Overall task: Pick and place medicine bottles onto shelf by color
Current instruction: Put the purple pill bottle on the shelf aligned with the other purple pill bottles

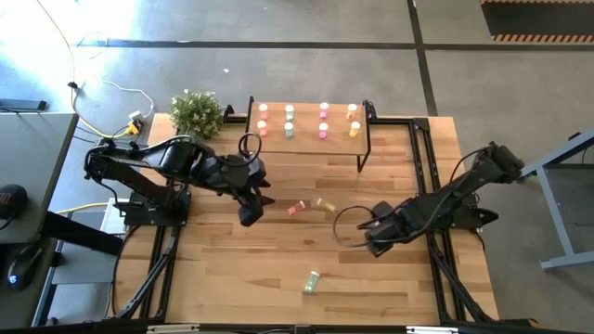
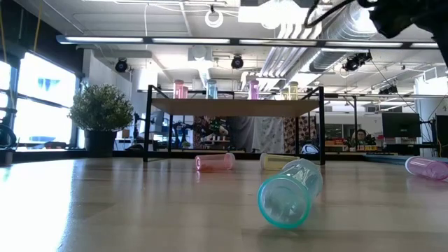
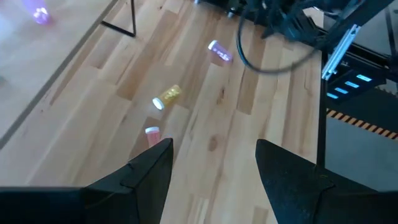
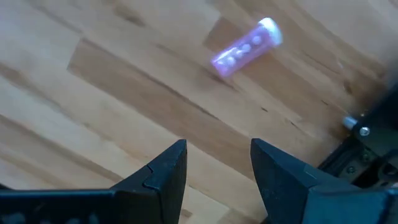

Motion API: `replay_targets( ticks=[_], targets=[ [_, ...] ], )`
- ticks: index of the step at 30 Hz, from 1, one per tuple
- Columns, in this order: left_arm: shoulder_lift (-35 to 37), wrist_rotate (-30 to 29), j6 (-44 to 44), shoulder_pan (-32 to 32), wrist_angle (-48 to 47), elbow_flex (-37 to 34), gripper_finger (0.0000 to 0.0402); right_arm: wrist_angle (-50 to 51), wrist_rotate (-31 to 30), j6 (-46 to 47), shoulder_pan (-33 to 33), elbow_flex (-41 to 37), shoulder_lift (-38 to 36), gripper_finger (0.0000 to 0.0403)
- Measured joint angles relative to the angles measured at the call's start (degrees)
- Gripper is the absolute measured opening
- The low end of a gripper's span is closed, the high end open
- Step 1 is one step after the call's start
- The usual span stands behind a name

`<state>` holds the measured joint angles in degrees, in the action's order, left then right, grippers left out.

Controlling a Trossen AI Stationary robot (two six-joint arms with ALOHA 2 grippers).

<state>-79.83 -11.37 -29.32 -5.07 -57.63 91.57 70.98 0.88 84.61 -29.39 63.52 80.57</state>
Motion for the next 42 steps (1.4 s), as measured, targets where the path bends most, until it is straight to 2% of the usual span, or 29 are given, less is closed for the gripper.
replay_targets(
  ticks=[7, 11, 16, 19, 23, 28, 35, 42],
  targets=[
    [0.0, -1.5, -1.3, -1.5, 0.1, 0.0, 0.022, -7.5, -7.4, 17.1, -1.9, -9.4, -12.0, 0.0169],
    [0.0, -1.7, -1.4, -1.5, 0.1, 0.0, 0.022, -11.5, -10.8, 23.9, -1.7, -14.1, -15.2, 0.0169],
    [0.0, -3.8, 1.3, -1.5, 0.1, 0.0, 0.022, -13.3, -9.1, 30.2, -0.6, -18.7, -15.3, 0.0169],
    [0.0, -4.4, 2.7, -1.0, 0.2, 0.0, 0.022, -18.1, -9.4, 34.6, 0.0, -21.6, -15.3, 0.0169],
    [0.0, -4.5, 4.5, -0.3, 0.6, 0.0, 0.022, -24.5, -9.8, 38.1, 1.4, -25.2, -15.3, 0.0169],
    [0.0, -4.5, 7.8, 1.0, 1.6, 0.0, 0.022, -26.5, -9.6, 41.2, 2.8, -27.4, -15.3, 0.0169],
    [0.0, -4.5, 12.3, 3.4, 2.3, 0.0, 0.022, -29.7, -8.9, 41.6, 4.7, -28.8, -14.1, 0.0169],
    [-0.1, -4.5, 16.3, 5.9, 2.3, 0.0, 0.022, -30.4, -4.0, 41.4, 6.6, -28.8, -8.3, 0.0169]
  ],
)
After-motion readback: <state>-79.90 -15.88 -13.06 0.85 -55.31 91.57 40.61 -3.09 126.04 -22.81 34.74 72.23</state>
